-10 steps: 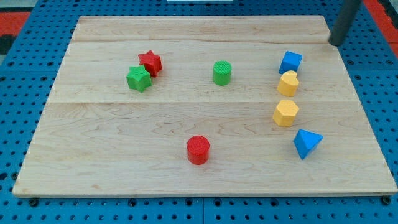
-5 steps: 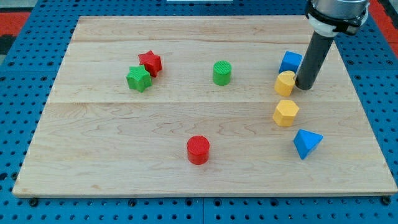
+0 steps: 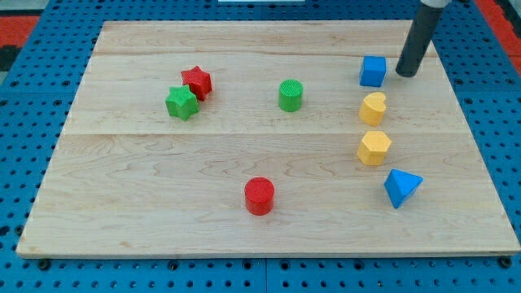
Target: Slide the green circle to the top of the red circle
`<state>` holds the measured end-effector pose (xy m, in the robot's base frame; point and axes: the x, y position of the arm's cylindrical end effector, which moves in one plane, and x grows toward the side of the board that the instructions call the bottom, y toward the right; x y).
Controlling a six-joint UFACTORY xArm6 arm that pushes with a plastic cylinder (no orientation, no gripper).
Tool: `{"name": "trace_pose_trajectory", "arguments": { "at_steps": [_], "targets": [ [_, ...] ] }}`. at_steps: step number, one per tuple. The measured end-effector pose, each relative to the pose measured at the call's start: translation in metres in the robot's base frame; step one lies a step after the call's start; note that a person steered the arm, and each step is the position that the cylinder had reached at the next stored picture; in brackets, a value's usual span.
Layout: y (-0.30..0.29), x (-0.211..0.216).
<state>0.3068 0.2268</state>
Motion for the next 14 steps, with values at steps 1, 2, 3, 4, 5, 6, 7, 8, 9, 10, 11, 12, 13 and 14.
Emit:
{"name": "trace_pose_trajectory", "arguments": {
  "at_steps": [1,2,3,4,5,6,7,8,9,10,11,12,13,14],
  "targets": [
    [-0.050,-0.031],
    [-0.139,-0.031],
    [-0.191,-0.011],
    [-0.191,0.049],
    [-0.180,0.072],
    [-0.201,0.089],
    [-0.185,0.077],
    [-0.157,0.067],
    [-0.155,0.079],
    [-0.144,0.107],
    [-0.188,0.135],
    [-0.206,0.129],
    [-0.234,0.099],
    [-0.265,0.114]
  ]
}}
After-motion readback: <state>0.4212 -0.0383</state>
